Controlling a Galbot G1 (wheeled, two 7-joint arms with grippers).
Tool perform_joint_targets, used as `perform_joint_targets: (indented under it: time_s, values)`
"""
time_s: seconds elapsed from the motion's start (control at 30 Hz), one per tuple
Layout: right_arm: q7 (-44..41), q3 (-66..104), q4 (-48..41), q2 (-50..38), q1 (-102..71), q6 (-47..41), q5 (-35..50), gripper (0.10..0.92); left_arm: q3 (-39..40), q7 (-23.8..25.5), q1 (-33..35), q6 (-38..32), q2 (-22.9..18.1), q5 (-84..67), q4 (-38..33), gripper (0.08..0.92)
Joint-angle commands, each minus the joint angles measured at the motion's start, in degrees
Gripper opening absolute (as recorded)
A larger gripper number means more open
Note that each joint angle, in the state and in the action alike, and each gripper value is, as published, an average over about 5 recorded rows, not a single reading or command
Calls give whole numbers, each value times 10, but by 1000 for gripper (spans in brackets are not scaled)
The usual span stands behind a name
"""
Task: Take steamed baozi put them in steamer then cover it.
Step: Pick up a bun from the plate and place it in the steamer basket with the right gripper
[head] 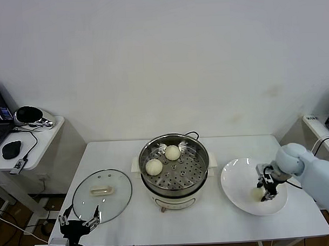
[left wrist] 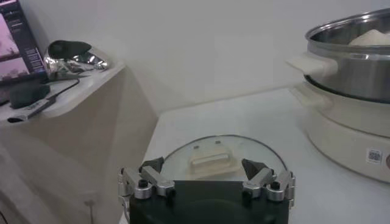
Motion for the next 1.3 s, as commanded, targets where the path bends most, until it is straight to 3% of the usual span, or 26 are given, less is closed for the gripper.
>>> perform_joint_targets:
  time_s: [0.03,0.33,0.4,0.5,0.87,1.3]
  values:
    - [-9,-71,19,-18,147,-8,63,514,-1,-1,-5,0,-3,0,-1,823]
    - [-69,-211,-17,86,418,-4,199,518,-16,-4,-18,-1,-7,-7,-10,823]
    - [-86,-236,-43,124,456,38,235,518,-19,-5,-19,-1,-8,-9,-11,823]
    - [-113,-259,-102,184,488,179,278,518,-21,-7,-19,-1,-10,-11,-14,823]
    - [-108,-270,-143,339,461,496,215,518,-25,-17,-12,-5,-23,-13,-23,823]
    - [-38,-329,-27,362,426,571,83,518,-26,-22,-7,-5,-33,-13,-41,823]
